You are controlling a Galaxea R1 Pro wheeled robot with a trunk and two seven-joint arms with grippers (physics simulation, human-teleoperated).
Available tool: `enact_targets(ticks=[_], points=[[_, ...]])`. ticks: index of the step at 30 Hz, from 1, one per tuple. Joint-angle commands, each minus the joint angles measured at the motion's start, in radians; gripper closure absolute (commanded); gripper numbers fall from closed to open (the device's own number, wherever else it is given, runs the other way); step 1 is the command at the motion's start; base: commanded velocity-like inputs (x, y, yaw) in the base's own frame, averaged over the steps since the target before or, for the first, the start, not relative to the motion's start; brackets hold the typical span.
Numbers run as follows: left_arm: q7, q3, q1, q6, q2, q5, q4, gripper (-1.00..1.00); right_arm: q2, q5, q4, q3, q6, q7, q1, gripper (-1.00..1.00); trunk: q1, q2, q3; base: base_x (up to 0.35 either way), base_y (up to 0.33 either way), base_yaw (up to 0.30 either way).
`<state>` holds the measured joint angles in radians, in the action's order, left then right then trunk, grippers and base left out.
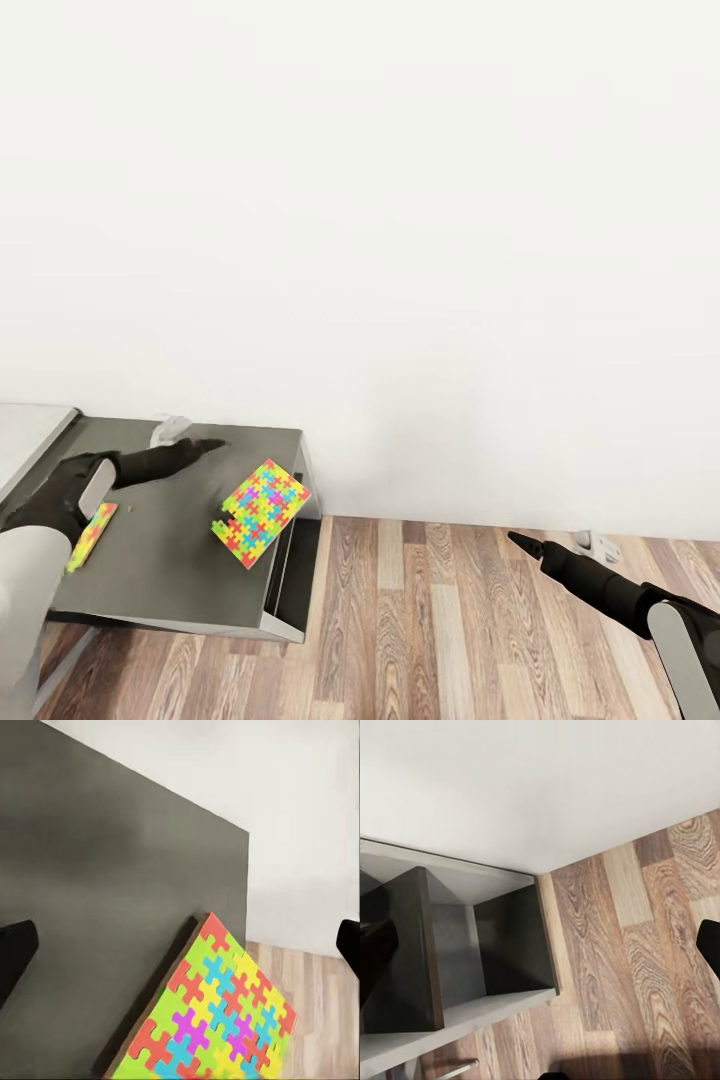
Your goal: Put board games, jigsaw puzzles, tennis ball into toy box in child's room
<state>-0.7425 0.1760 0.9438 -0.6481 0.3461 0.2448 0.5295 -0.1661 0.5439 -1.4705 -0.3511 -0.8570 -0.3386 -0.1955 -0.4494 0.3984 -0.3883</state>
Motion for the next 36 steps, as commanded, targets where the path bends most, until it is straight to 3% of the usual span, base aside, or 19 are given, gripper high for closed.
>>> enact_targets(ticks=[1,3,6,7,9,10,11,12,14,21,25,31,36], points=[[-0.042,0.008,0.000,-0.021,0.024,0.003,0.006,-1.00,0.000,-0.004,-0.001,-0.002,-0.005,-0.006,-0.001,-1.00,-0.001,0.002,-0.002,0.000,0.000,0.000],[-0.112,0.013,0.000,-0.037,0.060,0.003,0.011,-1.00,0.001,-0.004,-0.001,-0.002,-0.004,-0.006,-0.001,-1.00,-0.001,0.002,-0.002,0.000,0.000,0.000],[-0.312,0.016,-0.001,-0.060,0.113,0.003,0.014,-1.00,0.004,-0.004,-0.001,-0.002,0.004,-0.007,0.001,-1.00,-0.001,0.002,-0.002,0.000,0.000,0.000],[-0.351,0.016,-0.002,-0.064,0.118,0.002,0.014,-1.00,0.004,-0.004,-0.001,-0.002,0.006,-0.007,0.002,-1.00,-0.001,0.002,-0.002,0.000,0.000,0.000],[-0.513,0.016,-0.012,-0.072,0.129,0.000,0.016,-1.00,0.006,-0.004,-0.001,-0.002,0.015,-0.007,0.003,-1.00,-0.001,0.002,-0.002,0.000,0.000,0.000],[-0.554,0.016,-0.016,-0.073,0.131,-0.001,0.017,-1.00,0.006,-0.004,-0.001,-0.002,0.017,-0.007,0.003,-1.00,-0.001,0.002,-0.002,0.000,0.000,0.000],[-0.667,0.013,-0.030,-0.074,0.134,-0.004,0.018,-1.00,0.007,-0.004,-0.001,-0.001,0.019,-0.007,0.003,-1.00,-0.001,0.002,-0.002,0.000,0.000,0.000],[-0.734,0.011,-0.041,-0.073,0.135,-0.005,0.021,-1.00,0.009,-0.004,-0.001,0.000,0.021,-0.007,0.004,-1.00,-0.001,0.002,-0.002,0.000,0.000,0.000],[-0.822,0.008,-0.072,-0.070,0.135,-0.006,0.052,-1.00,0.011,-0.004,0.000,0.001,0.022,-0.007,0.004,-1.00,-0.001,0.002,-0.002,0.000,0.000,0.000],[-0.828,0.011,-0.264,-0.083,0.126,0.001,0.291,-1.00,0.014,-0.001,0.000,0.001,0.020,-0.055,0.002,-1.00,-0.001,0.002,-0.002,0.000,0.000,0.000],[-0.828,0.013,-0.319,-0.145,0.122,0.002,0.408,-1.00,0.016,-0.001,0.001,0.003,0.020,-0.122,0.002,-1.00,-0.001,0.002,-0.002,0.000,0.000,0.000],[-0.828,0.012,-0.325,-0.149,0.118,0.002,0.419,-1.00,0.017,0.002,0.003,0.004,0.018,-0.155,0.002,-1.00,-0.001,0.002,-0.002,0.000,0.000,0.000],[-0.828,0.012,-0.325,-0.151,0.111,0.002,0.420,-1.00,0.017,0.003,0.006,0.004,0.017,-0.250,0.002,-1.00,-0.001,0.002,-0.002,0.000,0.000,0.000]])
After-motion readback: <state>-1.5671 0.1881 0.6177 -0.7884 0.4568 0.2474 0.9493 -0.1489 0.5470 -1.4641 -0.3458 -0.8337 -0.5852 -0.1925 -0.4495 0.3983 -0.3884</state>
